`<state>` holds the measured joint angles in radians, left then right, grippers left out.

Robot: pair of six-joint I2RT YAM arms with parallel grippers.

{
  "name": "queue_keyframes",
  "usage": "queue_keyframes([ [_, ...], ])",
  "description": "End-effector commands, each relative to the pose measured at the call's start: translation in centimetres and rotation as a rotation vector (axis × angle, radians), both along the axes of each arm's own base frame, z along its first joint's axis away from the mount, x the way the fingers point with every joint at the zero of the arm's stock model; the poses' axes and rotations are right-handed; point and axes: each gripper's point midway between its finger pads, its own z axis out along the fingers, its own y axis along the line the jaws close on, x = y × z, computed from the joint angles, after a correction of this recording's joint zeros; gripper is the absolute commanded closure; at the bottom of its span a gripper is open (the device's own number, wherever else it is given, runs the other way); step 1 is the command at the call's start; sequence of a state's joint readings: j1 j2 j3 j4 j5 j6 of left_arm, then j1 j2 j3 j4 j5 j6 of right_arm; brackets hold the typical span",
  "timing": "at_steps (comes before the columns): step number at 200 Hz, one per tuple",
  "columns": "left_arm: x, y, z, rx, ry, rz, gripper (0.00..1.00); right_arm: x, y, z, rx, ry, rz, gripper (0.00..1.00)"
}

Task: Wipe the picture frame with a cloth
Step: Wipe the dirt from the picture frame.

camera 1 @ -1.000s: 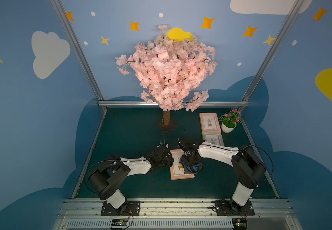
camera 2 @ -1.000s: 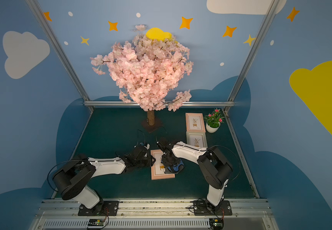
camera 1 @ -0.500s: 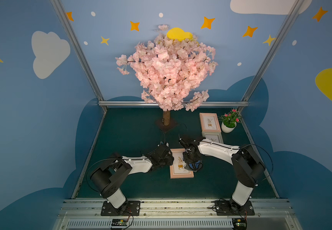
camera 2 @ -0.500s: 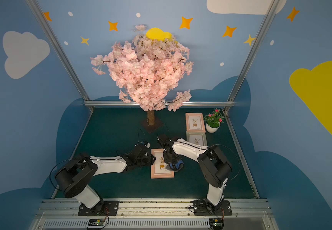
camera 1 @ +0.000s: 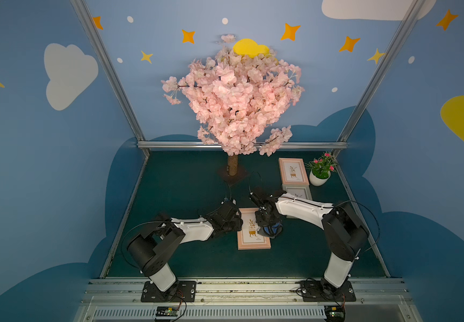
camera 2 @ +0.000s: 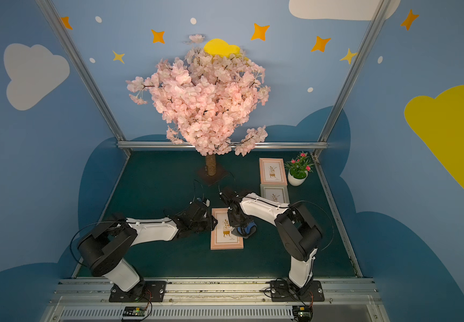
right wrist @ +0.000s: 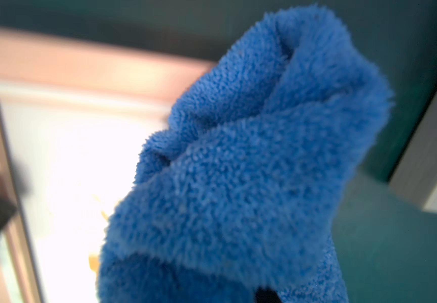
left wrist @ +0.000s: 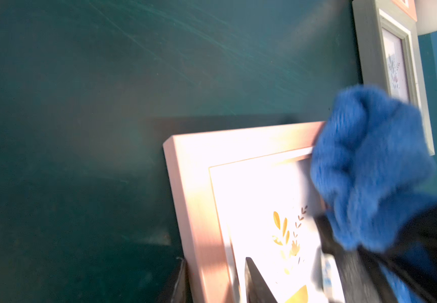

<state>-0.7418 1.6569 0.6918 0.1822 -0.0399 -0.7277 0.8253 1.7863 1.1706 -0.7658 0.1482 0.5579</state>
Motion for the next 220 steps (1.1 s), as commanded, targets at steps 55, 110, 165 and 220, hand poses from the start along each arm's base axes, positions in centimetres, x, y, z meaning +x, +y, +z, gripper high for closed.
queue_keyframes([
  [55,-2.9,3.9,-5.7,0.172,0.163,0.028,0.63,-2.0,0.1,0.5,-0.01,0.05,0.004,1.0],
  [110,-2.9,4.4,-5.6,0.186,0.164,0.048,0.64,-0.8,1.3,0.1,-0.026,0.053,0.041,1.0],
  [165,-2.8,5.1,-6.1,0.207,0.174,0.072,0.63,-7.2,-2.7,-0.6,-0.086,0.144,0.022,1.0],
  [220,-3.1,6.1,-6.6,0.226,0.188,0.08,0.63,-5.6,-6.4,2.9,-0.19,0.05,-0.073,1.0],
])
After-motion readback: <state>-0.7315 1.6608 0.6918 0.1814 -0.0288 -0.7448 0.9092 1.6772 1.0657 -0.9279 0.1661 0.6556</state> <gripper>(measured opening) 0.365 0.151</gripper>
